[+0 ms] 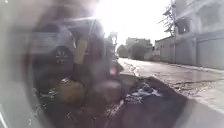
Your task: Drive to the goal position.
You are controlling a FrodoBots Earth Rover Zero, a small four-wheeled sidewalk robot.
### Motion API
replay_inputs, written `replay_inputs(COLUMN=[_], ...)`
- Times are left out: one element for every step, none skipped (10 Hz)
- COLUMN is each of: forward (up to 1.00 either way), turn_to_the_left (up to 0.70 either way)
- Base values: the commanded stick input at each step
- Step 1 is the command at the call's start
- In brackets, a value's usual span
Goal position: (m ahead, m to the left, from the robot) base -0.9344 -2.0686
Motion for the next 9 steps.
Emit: replay_inputs(forward=[0.00,-0.14,-0.36,-0.74,-0.92,-0.91,-0.92,-0.95,-0.96], turn_to_the_left=[0.00,0.00,-0.01,-0.01,-0.01,-0.01,-0.01,-0.01,-0.01])
